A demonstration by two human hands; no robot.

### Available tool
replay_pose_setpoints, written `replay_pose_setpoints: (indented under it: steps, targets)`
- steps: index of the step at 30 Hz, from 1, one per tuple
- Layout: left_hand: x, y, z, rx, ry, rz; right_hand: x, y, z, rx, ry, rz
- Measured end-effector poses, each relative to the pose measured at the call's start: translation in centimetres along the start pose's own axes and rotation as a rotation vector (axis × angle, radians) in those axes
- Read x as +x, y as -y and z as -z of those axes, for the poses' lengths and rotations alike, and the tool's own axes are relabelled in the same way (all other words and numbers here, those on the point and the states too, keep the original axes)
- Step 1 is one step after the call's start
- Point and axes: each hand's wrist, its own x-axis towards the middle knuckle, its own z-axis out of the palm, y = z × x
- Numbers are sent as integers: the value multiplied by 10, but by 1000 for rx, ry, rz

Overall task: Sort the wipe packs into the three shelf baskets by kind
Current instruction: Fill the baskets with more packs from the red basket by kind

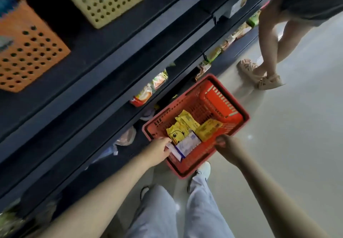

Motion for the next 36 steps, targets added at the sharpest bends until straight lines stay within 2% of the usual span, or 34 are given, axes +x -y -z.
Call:
replay_pose_setpoints:
  steps: [4,10,14,16,19,24,27,30,33,36]
  targets:
    - [85,17,-41,69,88,50,90,-47,-23,-60,69,-4]
    - [201,57,-87,85,108,161,217,-95,-57,-333,185,9]
    - [251,75,-104,43,87,277,268,-125,-79,-294,203,-99]
    - [265,82,-114,-81,96,357,278,-132,-87,-240,244,-186]
    - [274,92,-127,-144,74,481,283,-137,-93,-173,222,-239]
    - [271,94,-128,-287,56,480,279,-128,-88,39,267,-251]
    - [253,80,-116,-18,-32,363,263,-113,-78,146,256,-191]
    - [220,57,-95,-79,-88,210,231,-93,-59,232,124,-133]
    - [172,27,-56,-214,-150,166,178,-64,-24,535,-65,-100]
    - [102,-16,2,-391,-299,156,111,-17,25,791,-182,-46]
